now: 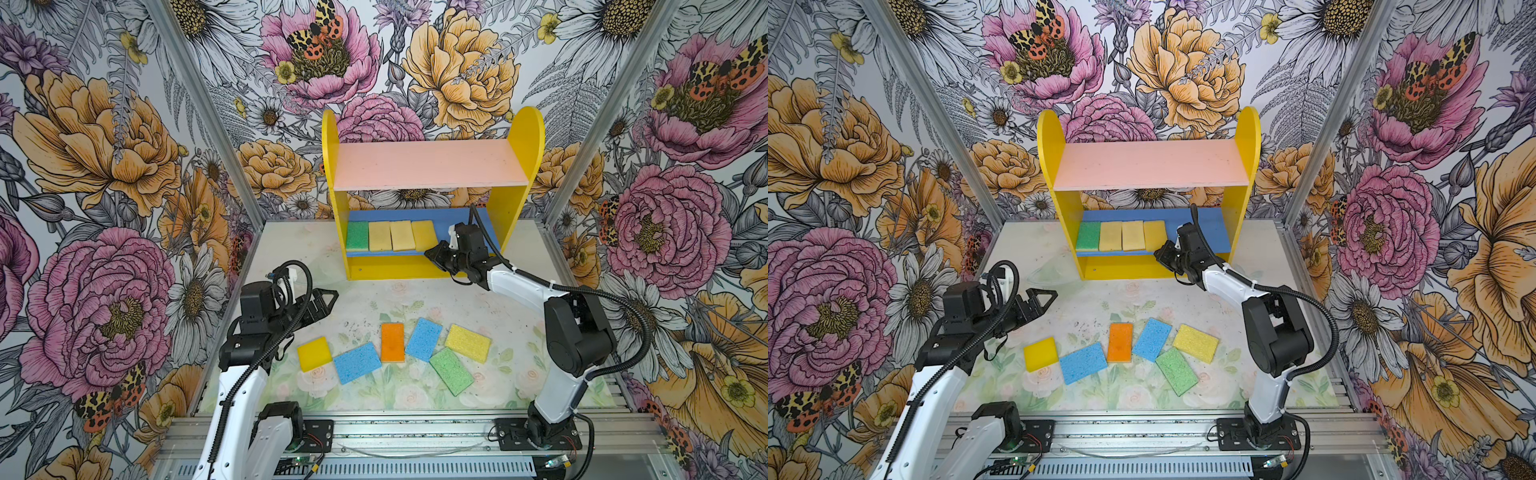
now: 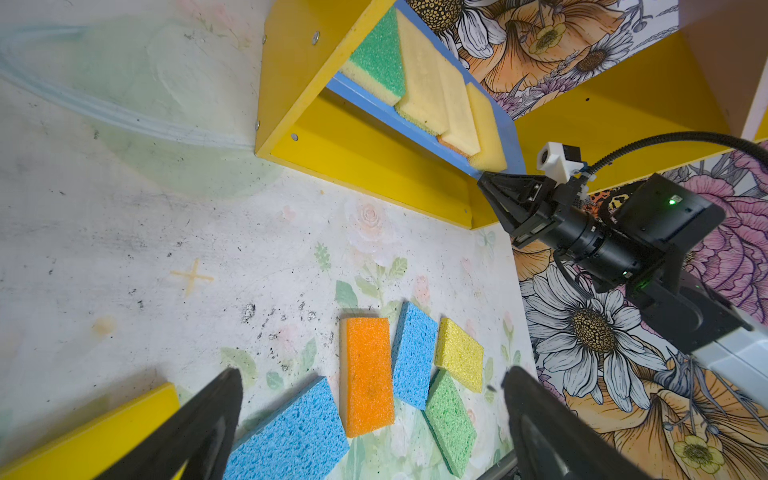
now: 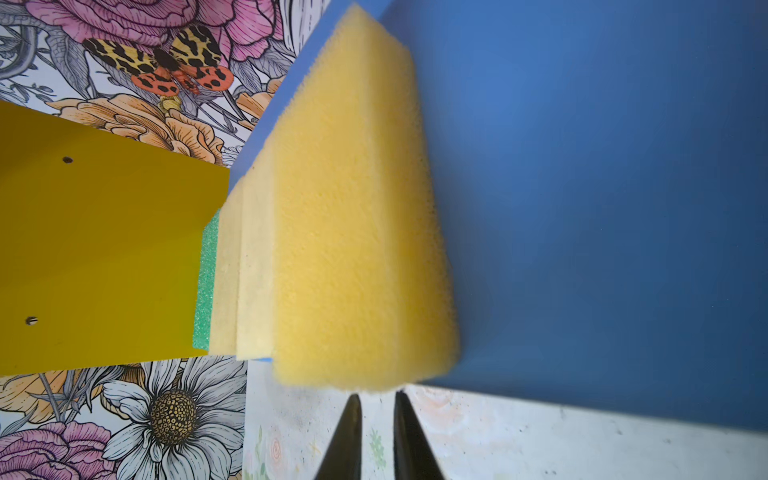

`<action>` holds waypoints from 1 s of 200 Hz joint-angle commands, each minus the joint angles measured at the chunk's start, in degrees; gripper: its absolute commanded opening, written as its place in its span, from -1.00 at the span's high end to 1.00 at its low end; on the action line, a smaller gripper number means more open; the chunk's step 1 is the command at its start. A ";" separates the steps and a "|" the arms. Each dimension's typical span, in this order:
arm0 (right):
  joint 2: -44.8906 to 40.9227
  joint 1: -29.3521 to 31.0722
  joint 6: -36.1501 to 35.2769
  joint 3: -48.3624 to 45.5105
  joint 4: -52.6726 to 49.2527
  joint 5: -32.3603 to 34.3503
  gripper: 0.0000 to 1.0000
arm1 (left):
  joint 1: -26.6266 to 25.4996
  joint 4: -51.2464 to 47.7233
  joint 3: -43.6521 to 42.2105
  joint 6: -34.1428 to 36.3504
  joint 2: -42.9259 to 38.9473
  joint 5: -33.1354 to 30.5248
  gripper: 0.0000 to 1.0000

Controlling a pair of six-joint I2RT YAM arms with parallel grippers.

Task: Place and organize the cleaning sponges onto the shelf
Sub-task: 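Open the right gripper and withdraw it from the shelf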

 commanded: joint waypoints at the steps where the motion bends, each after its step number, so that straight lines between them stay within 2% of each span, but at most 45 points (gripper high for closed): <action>1: -6.35 0.87 -0.30 -4.56 -0.29 -0.77 0.53 | -0.54 -0.32 -0.40 0.97 -0.62 -1.09 -0.98; 21: -12.62 0.79 -3.31 -8.11 -5.92 -1.04 0.30 | -1.44 -0.19 -0.40 0.96 -0.64 -0.87 -0.97; 64: -19.24 1.74 -13.68 -11.41 -27.98 -0.96 -0.14 | -5.03 -0.05 -0.40 1.14 2.01 0.31 -0.98; 88: -19.27 5.11 -13.75 -14.82 -30.50 -1.82 -0.26 | -8.34 -0.05 -0.49 0.96 3.98 0.31 -0.97; 100: -18.90 8.28 -12.81 -15.59 -30.58 0.12 -0.32 | -10.52 -0.10 -0.45 0.88 5.13 0.11 -0.98; 136: -14.56 13.27 -9.00 -16.28 -30.32 4.73 -0.35 | -15.54 -0.67 -0.31 0.60 5.93 -1.89 -0.97; 176: -11.45 14.50 -8.34 -15.43 -29.11 6.05 -0.32 | -18.40 -1.19 -0.32 0.34 4.55 -4.12 -0.97; 200: -13.15 14.51 -8.44 -15.53 -29.35 7.19 -0.30 | -18.97 -1.63 -0.16 0.45 4.67 -4.29 -0.97</action>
